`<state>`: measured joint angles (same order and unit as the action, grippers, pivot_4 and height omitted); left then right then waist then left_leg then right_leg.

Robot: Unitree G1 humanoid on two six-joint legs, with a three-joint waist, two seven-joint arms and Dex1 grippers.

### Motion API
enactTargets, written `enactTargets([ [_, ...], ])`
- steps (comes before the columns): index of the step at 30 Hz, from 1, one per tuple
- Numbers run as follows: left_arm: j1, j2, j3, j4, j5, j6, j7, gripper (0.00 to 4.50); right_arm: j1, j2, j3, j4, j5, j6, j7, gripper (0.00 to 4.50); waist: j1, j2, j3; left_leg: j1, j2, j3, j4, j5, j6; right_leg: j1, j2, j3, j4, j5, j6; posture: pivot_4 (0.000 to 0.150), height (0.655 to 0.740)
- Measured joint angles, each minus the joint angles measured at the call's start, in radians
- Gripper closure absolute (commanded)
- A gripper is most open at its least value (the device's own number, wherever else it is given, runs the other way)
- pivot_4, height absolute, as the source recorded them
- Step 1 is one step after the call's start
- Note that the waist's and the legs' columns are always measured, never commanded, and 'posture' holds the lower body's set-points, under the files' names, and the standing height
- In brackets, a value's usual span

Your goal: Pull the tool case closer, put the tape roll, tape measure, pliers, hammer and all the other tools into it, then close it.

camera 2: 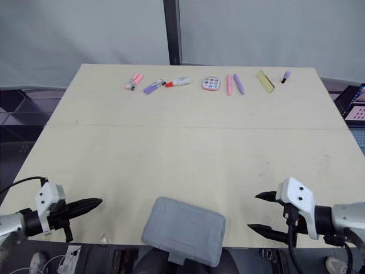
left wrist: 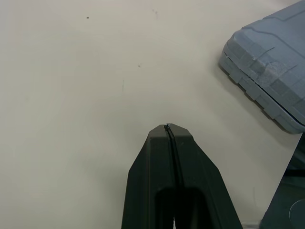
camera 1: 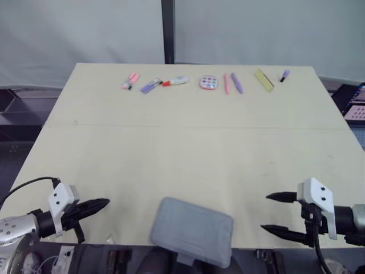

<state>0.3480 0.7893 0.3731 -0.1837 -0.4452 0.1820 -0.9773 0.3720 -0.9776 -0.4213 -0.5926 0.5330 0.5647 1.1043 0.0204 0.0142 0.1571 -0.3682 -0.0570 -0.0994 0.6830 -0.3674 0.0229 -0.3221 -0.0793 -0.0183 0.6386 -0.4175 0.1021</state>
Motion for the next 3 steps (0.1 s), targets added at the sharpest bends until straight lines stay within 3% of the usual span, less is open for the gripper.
enactTargets([
  [3,-0.012,-0.003,-0.002,-0.001,0.002,0.01,0.005,4.5,-0.019,0.007,0.039,0.013,-0.007,-0.004,-0.009,0.08,0.001,0.0,0.0,0.0,0.0,0.0,0.0,0.0,0.0,0.0,0.0,0.0,0.0,0.0,0.0,0.15,0.7134],
])
